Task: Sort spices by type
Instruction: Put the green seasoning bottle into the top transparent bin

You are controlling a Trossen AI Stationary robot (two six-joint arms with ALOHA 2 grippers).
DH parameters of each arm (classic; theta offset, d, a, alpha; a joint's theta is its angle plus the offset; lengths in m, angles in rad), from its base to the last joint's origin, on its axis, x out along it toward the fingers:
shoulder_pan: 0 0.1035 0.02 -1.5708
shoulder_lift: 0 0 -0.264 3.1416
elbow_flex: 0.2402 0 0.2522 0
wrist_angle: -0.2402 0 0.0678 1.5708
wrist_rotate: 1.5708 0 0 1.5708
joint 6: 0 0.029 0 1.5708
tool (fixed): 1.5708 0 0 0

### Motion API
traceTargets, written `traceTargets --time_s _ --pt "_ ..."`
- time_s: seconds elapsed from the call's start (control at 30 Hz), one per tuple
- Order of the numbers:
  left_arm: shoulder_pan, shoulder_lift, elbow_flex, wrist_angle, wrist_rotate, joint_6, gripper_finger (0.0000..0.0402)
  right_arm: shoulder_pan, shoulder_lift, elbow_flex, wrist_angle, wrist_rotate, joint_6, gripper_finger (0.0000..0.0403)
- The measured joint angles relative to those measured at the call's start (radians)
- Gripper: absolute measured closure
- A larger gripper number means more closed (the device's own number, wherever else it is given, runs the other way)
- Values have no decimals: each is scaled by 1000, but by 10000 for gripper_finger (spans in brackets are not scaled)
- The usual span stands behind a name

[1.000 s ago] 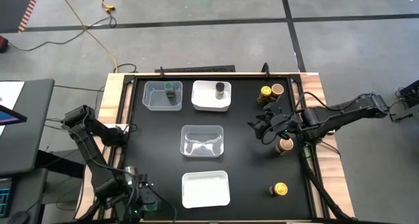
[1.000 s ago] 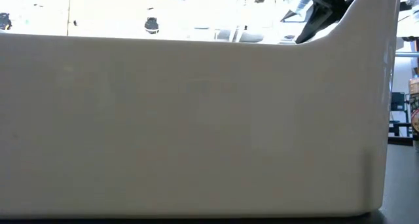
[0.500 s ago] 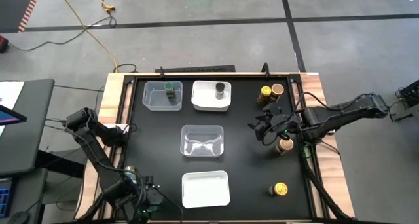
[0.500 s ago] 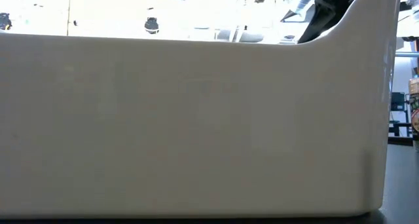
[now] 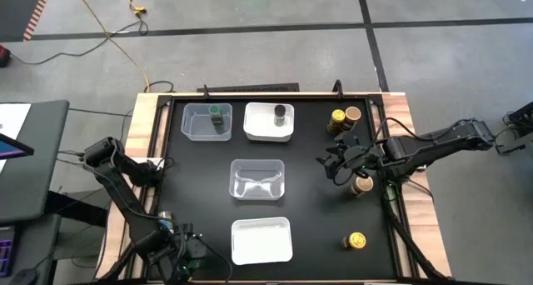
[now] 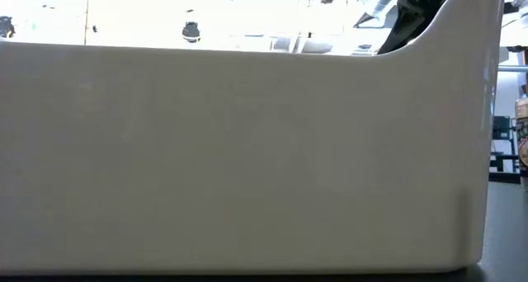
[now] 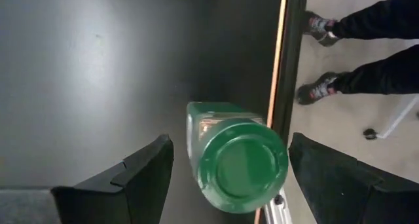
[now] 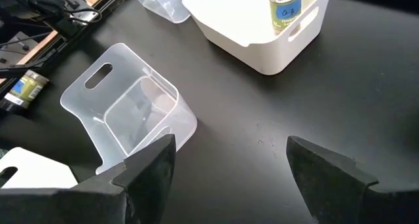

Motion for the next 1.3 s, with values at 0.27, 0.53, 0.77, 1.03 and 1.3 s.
traceTargets --time_s 0.27,0.53,0.77,1.03,1.3 --pt "8 0 -52 26 3 2 111 0 0 0 0 0 -2 85" --pt "13 0 -104 54 27 3 111 0 0 0 0 0 -3 85" --pt "23 0 -104 40 27 36 131 0 0 0 0 0 -16 85" --pt "53 0 -102 40 23 111 211 -1 0 0 0 0 -26 85" --pt "142 -6 -102 32 24 117 209 0 0 0 1 0 -26 85"
